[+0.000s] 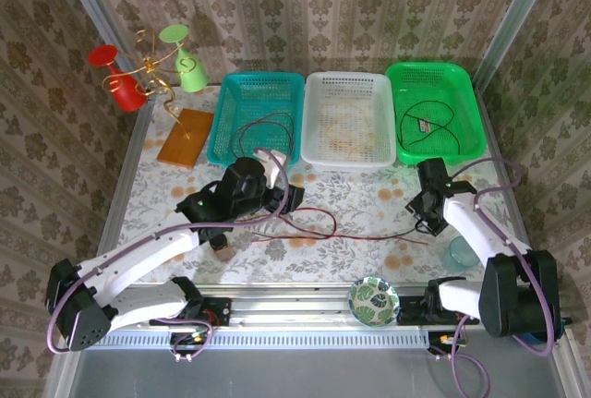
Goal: Untangle the cables
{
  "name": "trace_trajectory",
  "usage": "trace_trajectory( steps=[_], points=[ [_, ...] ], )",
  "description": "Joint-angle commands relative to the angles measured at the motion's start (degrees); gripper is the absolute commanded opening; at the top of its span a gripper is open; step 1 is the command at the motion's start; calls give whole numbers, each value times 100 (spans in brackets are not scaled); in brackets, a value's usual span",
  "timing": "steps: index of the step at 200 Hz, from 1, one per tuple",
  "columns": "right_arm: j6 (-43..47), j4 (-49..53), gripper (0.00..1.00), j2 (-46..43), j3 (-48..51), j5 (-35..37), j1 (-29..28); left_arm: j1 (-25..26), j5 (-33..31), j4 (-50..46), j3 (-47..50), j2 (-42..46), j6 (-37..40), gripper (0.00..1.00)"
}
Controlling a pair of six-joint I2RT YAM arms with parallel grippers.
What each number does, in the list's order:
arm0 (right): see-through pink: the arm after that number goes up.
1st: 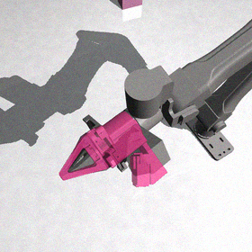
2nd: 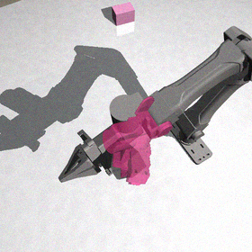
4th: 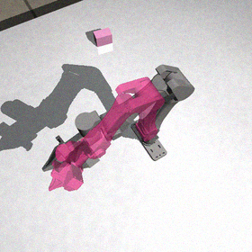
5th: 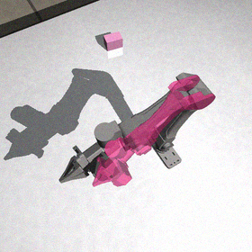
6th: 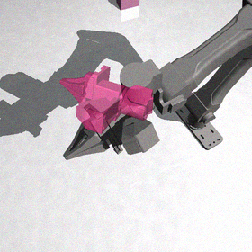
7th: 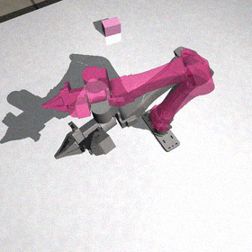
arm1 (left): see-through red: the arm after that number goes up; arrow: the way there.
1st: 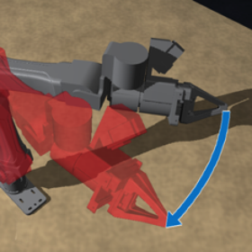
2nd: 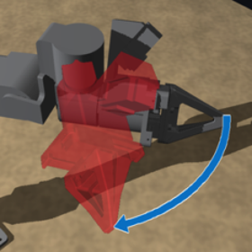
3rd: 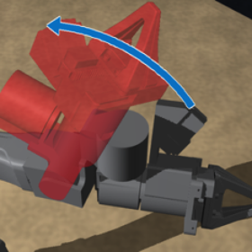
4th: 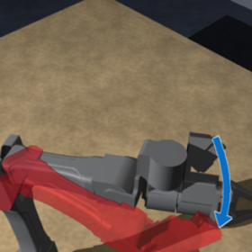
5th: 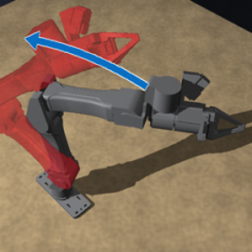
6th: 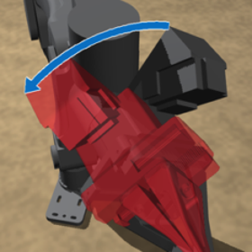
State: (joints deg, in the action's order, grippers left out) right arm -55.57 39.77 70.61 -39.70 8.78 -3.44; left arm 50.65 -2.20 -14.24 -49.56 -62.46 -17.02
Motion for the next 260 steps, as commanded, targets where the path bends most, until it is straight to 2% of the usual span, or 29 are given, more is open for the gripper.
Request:
trace_trajectory(
  steps=[1,60,109,151,182,197,227,260],
  points=[
    [-350,-256,56,279,50,-72,-59,41,35,109,-25,-56,-84,74],
    [-509,-680,46,699,230,-289,-143,-11,-26,14,-88,36,-4,76],
    [-617,-617,42,762,305,-179,-177,-20,16,18,-90,-56,-28,76],
    [-830,-227,45,858,183,-123,-192,-54,-103,-100,-106,54,-41,76],
    [-895,-17,56,759,178,-20,-192,-129,-284,-270,-95,262,-38,76],
    [-916,14,58,669,219,-66,-192,-252,-342,-339,-26,474,-23,76],
    [-886,-123,55,563,351,-125,-192,-464,-273,-415,101,825,-16,76],
    [-1038,-172,50,714,290,-128,-208,-475,-346,-484,95,860,-12,75]
  ],
)
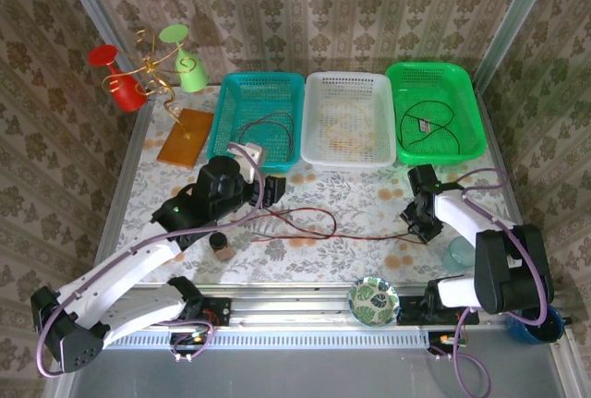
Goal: Untangle the cables
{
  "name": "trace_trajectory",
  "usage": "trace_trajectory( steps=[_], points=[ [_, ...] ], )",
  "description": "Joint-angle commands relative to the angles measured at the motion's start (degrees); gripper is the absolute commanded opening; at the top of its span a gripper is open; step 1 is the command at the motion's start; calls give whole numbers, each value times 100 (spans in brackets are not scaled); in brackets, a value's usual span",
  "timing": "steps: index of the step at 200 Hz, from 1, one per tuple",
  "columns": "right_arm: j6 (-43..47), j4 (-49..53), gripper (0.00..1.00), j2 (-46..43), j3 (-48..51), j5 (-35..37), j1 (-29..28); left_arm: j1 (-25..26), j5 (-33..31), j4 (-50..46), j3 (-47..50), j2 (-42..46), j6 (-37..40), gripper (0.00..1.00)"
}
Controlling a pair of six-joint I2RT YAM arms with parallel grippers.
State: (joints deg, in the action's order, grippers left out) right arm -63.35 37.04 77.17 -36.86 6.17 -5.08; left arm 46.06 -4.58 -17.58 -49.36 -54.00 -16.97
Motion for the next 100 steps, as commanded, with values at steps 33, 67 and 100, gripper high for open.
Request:
trace_trajectory(
  steps=[33,67,100],
  points=[
    [-415,183,45,177,-108,340,-142,21,-186,-10,116,0,-55,74],
    [-327,374,42,570,-385,463,-301,58,-255,-69,17,-45,7,74],
    [-445,476,23,652,-471,624,-408,73,-296,-96,16,-19,1,74]
  ],
)
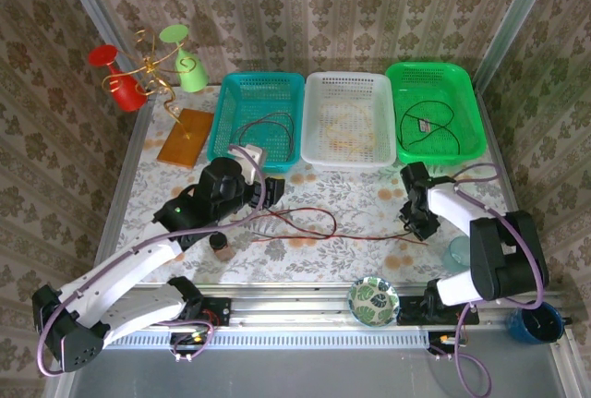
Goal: Untangle the cables
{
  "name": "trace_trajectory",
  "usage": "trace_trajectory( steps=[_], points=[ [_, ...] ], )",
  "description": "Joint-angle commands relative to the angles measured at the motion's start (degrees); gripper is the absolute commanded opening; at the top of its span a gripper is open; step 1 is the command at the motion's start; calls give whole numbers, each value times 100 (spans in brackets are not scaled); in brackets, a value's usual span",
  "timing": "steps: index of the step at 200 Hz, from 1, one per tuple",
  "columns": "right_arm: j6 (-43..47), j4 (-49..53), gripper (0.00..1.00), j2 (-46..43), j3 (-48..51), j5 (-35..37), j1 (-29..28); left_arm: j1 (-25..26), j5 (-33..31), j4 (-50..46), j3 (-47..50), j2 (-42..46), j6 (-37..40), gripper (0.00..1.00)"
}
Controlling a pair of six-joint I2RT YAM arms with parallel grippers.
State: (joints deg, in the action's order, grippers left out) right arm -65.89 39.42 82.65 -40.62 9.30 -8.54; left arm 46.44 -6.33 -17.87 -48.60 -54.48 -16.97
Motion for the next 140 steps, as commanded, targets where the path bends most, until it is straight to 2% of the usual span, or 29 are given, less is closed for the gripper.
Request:
trace_trajectory(
  steps=[1,39,52,60,77,114,140],
  points=[
    [-194,235,22,98,-90,310,-62,34,-118,-68,-61,31,1,74],
    [-177,53,16,-161,114,300,-55,86,-157,-119,-103,48,29,74],
    [-155,-192,9,-427,299,283,-54,86,-153,-128,-136,39,55,74],
    [-119,-420,0,-624,452,239,-57,92,-157,-132,-162,33,62,74],
    [-51,-829,0,-1000,682,157,-61,107,-134,-154,-219,-5,87,74],
    [554,-831,0,-1805,482,191,-60,120,26,-179,-368,-119,131,74],
    [1030,-1361,0,-2748,462,215,-60,154,234,-147,-525,-301,180,74]
  ],
)
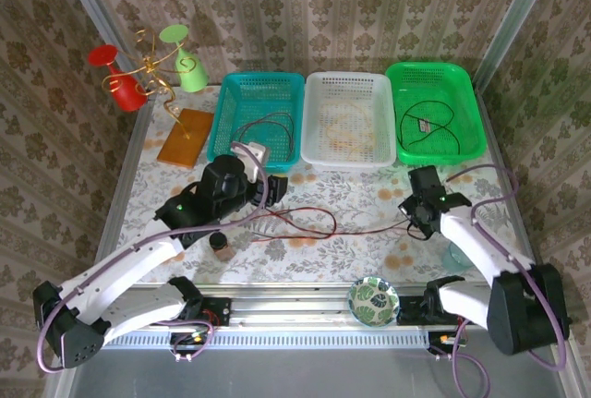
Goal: Untangle the cables
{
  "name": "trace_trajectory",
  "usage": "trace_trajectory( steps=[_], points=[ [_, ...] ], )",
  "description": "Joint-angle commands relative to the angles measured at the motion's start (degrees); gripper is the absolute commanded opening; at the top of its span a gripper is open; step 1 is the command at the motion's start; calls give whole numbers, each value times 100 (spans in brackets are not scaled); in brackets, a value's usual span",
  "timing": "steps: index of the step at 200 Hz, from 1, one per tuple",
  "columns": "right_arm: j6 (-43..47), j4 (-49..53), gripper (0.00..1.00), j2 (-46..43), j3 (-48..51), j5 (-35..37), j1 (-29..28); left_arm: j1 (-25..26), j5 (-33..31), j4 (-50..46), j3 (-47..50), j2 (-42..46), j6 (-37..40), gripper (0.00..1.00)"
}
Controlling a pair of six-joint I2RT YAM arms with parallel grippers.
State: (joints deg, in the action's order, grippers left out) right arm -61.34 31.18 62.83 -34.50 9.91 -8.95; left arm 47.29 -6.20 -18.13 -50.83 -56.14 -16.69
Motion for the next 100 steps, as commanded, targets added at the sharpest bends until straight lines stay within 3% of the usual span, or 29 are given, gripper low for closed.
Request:
trace_trajectory(
  steps=[1,34,82,100],
  points=[
    [599,-575,0,-804,-143,148,-14,74,227,-117,-317,-143,150,74],
    [1275,-1035,0,-1802,-296,-11,-19,148,364,-1,-527,-412,208,74],
    [3149,-2128,0,-2042,-520,-1954,-19,242,546,33,-901,-811,333,74],
    [3218,-2991,0,-2078,-379,-2490,-19,248,752,221,-996,-863,203,74]
  ],
)
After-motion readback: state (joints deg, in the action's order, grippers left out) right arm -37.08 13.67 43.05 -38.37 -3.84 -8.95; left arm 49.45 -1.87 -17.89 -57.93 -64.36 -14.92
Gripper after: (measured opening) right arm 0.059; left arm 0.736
